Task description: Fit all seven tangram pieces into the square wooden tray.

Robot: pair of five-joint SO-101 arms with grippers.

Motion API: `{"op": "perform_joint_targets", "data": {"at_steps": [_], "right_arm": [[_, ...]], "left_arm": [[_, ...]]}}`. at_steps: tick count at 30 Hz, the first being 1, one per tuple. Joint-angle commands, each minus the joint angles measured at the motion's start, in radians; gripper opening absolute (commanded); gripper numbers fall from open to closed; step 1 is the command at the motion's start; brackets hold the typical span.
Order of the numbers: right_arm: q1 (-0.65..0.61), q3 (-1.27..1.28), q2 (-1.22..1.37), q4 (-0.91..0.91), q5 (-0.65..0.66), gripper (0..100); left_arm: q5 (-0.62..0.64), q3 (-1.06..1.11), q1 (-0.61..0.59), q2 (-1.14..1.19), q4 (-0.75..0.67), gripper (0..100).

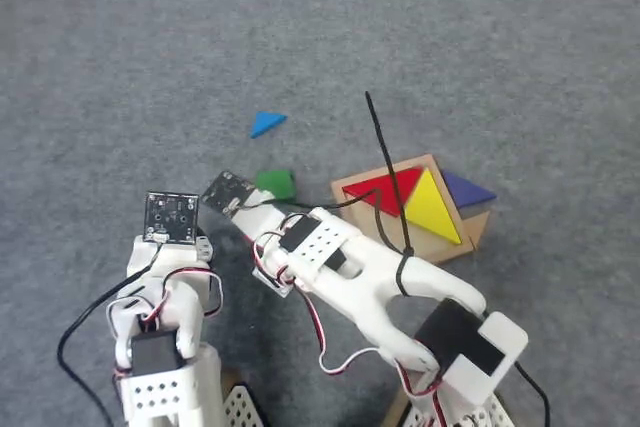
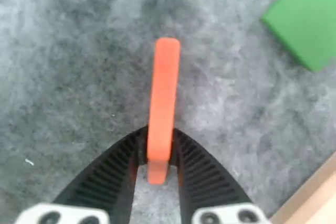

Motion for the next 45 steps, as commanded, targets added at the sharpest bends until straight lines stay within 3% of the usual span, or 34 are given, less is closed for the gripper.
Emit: {"op": "perform_joint_targets", "data": {"at_steps": [1, 7, 11, 13, 16, 19, 25, 29, 36, 45], "right_arm": [[0.093, -0.028, -0.142, 0.059, -0.101, 0.6], [0.32, 0.061, -0.367, 0.099, -0.21, 0.6], [0.38, 0.124, -0.407, 0.13, -0.08, 0.6], [0.418, 0.144, -0.386, 0.13, -0.077, 0.6], [0.492, 0.158, -0.34, 0.128, -0.153, 0.6], [0.538, 0.158, -0.312, 0.128, -0.31, 0.6], [0.515, 0.16, -0.295, 0.133, -0.48, 0.9], [0.469, 0.161, -0.297, 0.13, -0.505, 1.0], [0.329, 0.213, -0.303, 0.104, -0.393, 6.4], [0.338, 0.222, -0.297, 0.096, -0.235, 16.6]], "left_arm": [[-0.003, -0.008, 0.005, -0.015, 0.005, 2], [-0.003, -0.008, 0.005, -0.015, 0.005, 2], [-0.003, -0.008, 0.006, -0.015, 0.005, 2], [-0.003, -0.008, 0.006, -0.015, 0.005, 2], [-0.003, -0.008, 0.006, -0.015, 0.005, 2], [-0.003, -0.008, 0.006, -0.014, 0.005, 2], [-0.003, -0.008, 0.006, -0.014, 0.003, 2], [-0.003, -0.008, 0.008, -0.014, 0.002, 2], [-0.003, -0.008, 0.008, -0.014, 0.0, 2], [-0.003, -0.008, 0.008, -0.014, 0.002, 2]]}}
